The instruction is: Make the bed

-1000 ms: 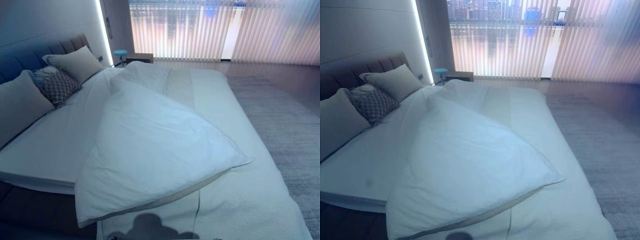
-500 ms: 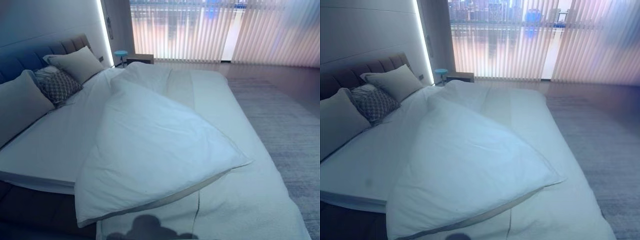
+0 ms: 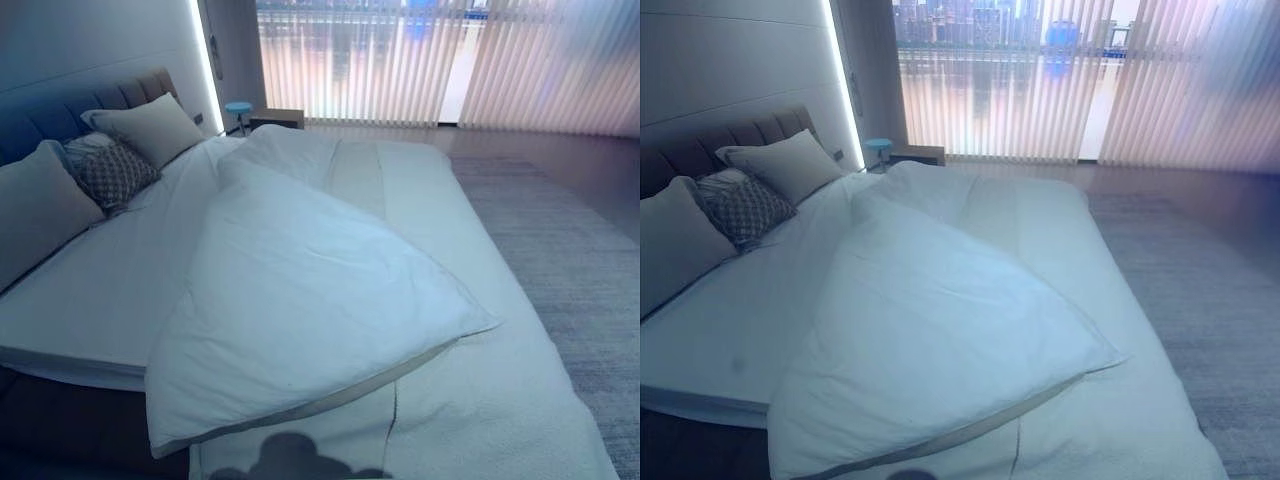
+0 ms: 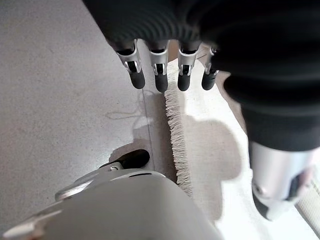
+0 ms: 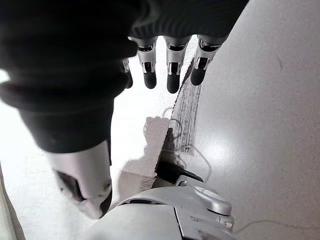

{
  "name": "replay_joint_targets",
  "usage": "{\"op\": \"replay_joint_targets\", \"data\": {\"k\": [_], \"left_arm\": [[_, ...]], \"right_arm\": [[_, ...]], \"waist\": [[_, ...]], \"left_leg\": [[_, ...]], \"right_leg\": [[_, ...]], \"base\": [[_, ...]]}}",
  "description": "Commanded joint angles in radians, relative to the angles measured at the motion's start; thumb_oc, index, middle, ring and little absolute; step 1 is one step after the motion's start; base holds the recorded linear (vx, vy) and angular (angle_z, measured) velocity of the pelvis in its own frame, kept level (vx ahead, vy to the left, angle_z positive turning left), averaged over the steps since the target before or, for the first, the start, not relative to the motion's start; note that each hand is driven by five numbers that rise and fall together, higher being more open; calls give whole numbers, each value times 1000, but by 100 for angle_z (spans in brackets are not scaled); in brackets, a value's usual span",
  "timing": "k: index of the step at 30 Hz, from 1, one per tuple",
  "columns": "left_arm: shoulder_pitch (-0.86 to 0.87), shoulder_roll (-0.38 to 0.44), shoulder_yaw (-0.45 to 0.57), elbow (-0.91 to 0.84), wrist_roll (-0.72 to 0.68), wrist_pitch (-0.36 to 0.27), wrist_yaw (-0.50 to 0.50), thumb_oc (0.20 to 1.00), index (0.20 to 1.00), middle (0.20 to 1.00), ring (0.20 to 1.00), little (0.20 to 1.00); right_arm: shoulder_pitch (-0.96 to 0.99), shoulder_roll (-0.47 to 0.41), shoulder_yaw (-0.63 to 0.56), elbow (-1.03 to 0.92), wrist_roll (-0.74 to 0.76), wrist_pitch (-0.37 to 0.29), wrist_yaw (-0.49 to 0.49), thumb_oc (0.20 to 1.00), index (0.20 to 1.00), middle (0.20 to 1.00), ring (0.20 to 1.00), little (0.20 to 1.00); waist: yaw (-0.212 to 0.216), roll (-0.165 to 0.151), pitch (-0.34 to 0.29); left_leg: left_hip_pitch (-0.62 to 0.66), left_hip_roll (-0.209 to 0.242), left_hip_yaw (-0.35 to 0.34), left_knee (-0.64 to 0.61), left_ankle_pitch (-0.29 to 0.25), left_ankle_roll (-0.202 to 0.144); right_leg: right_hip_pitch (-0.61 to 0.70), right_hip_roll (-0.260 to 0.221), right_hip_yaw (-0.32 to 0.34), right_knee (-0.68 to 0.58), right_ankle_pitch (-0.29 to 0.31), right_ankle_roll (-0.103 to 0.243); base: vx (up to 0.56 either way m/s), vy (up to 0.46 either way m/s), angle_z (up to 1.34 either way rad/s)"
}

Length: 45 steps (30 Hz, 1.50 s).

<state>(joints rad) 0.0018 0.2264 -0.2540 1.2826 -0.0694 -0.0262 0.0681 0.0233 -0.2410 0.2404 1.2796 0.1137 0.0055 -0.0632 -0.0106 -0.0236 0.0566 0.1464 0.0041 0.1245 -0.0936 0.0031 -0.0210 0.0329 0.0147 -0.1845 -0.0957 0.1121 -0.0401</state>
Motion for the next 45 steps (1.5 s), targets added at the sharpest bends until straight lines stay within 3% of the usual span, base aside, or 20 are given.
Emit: {"op": "replay_joint_targets", "data": {"k": [1,9,17,22,27,36,45], "left_arm": [[-56,-6,6,16,12,-14,18,1000,1000,1000,1000,1000],[-64,2,-1,-6,-20,-19,38,1000,1000,1000,1000,1000],[-117,-12,-48,-29,-89,-19,83,1000,1000,1000,1000,1000],[-150,-16,-72,-38,-123,-18,102,1000,1000,1000,1000,1000],[-176,-19,-90,-49,-169,-18,120,1000,1000,1000,1000,1000],[-197,-26,-167,-137,-234,-26,132,1000,1000,1000,1000,1000],[-206,-25,-227,-261,-270,-59,161,1000,1000,1000,1000,1000]], "right_arm": [[-81,-1,-28,-29,149,-29,-19,1000,1000,1000,1000,1000],[-129,-17,-113,-207,412,-76,-54,1000,1000,1000,1000,1000],[-285,-32,-221,-349,787,-184,-146,1000,1000,1000,1000,1000],[-371,-37,-239,-383,875,-229,-189,1000,1000,1000,1000,1000],[-484,-57,-235,-352,912,-250,-240,1000,1000,1000,1000,1000],[-771,-139,-217,-149,911,-220,-302,1000,1000,1000,1000,1000],[-1033,-286,-134,-54,763,-197,-353,1000,1000,1000,1000,1000]], "waist": [[-9,6,36],[-7,21,64],[5,29,127],[11,30,165],[24,29,197],[52,51,274],[80,95,355]], "left_leg": [[-32,-37,-10,6,-21,-17],[-60,-37,-6,6,-12,-20],[-142,-36,-17,6,15,-24],[-195,-36,-24,6,33,-24],[-265,-35,-25,6,52,-26],[-409,-35,-51,6,83,-29],[-537,-41,-75,6,117,-38]], "right_leg": [[70,-60,39,8,-82,162],[41,-62,33,8,-75,163],[-35,-67,18,8,-56,163],[-89,-67,20,10,-40,160],[-157,-68,21,10,-25,158],[-298,-59,35,8,-3,153],[-423,-55,29,13,21,149]], "base": [[0,0,0],[-3,3,-3],[-34,-1,1],[-40,-7,2],[0,0,0],[14,-18,0],[-1,-27,7]]}}
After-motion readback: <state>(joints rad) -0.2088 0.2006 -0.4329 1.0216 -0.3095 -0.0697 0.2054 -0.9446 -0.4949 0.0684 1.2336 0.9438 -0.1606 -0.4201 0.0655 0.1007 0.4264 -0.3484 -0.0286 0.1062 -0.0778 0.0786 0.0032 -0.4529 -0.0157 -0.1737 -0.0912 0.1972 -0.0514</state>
